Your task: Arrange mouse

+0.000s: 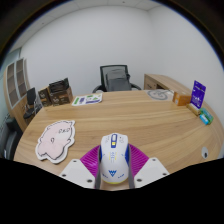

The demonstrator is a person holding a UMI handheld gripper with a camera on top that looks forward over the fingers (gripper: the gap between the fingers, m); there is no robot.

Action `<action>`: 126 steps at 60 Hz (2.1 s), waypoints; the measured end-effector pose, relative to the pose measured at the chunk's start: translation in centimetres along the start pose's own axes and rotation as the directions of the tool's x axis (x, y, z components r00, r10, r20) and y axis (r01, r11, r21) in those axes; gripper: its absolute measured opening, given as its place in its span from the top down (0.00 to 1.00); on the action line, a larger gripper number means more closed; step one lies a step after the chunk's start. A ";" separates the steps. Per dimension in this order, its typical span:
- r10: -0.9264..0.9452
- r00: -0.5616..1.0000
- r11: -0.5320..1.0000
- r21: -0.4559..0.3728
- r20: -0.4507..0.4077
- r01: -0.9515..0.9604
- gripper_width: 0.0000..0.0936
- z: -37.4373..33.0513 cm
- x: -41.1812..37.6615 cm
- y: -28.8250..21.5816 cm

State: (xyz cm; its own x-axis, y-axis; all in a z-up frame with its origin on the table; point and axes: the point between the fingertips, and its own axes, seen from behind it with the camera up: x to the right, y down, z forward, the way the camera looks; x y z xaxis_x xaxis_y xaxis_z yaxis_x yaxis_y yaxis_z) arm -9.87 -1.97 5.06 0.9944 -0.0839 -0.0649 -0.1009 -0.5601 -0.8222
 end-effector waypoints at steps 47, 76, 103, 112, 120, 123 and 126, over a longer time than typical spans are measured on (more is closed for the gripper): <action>-0.008 0.996 0.988 -0.153 0.087 0.022 0.11 10.1 -25.0 -1.5; 0.065 0.980 0.998 0.009 0.191 -0.068 0.11 -18.0 -18.2 0.5; 0.102 0.989 0.993 0.039 0.109 -0.107 0.11 -30.6 -3.4 5.8; 0.134 0.985 0.990 0.033 0.107 -0.138 0.11 -29.4 -1.3 4.9; 0.083 0.992 0.996 0.013 0.098 -0.085 0.11 -27.6 -0.6 3.8; 0.082 0.992 0.996 0.009 0.099 -0.083 0.11 -27.2 -0.7 3.0; 0.090 0.989 0.996 0.017 0.117 -0.092 0.11 -27.0 -1.3 2.2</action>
State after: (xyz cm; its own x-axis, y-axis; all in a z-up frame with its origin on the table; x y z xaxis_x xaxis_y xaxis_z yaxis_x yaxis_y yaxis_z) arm -12.26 -25.33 18.55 0.9783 -0.0370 -0.2041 -0.1918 -0.5360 -0.8222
